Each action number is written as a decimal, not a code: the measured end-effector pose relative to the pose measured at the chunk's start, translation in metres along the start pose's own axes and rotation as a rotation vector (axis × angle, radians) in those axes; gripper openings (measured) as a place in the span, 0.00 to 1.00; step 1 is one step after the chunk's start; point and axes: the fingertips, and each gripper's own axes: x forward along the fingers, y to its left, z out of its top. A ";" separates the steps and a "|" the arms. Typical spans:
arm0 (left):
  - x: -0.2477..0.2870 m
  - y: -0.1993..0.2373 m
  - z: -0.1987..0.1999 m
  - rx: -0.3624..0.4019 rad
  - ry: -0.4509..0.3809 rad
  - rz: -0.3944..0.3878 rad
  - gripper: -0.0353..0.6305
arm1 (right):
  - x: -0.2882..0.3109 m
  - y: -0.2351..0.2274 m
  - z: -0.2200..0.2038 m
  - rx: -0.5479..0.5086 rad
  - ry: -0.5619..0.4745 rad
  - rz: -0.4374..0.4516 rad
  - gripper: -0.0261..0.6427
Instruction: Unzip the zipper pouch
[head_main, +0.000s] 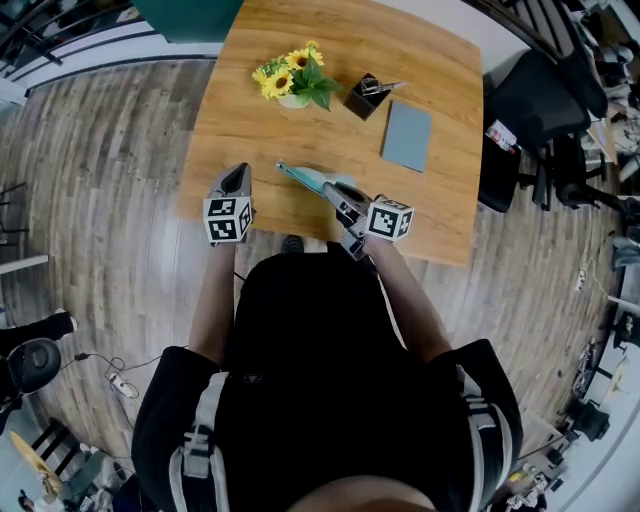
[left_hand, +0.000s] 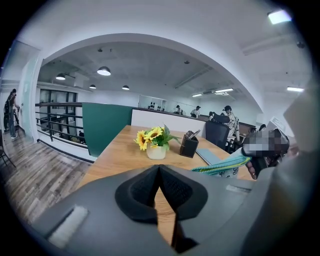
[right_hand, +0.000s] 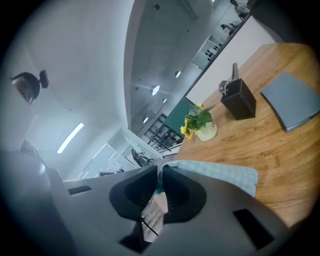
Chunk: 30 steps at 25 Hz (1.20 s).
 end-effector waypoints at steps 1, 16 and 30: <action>-0.001 -0.001 0.001 0.006 -0.004 -0.002 0.05 | 0.000 0.001 0.001 -0.024 -0.001 -0.005 0.10; -0.011 -0.024 0.002 0.033 -0.033 -0.101 0.05 | -0.003 0.000 0.016 -0.207 -0.031 -0.082 0.09; -0.010 -0.025 -0.003 0.031 -0.017 -0.122 0.05 | 0.000 -0.001 0.014 -0.256 -0.006 -0.097 0.09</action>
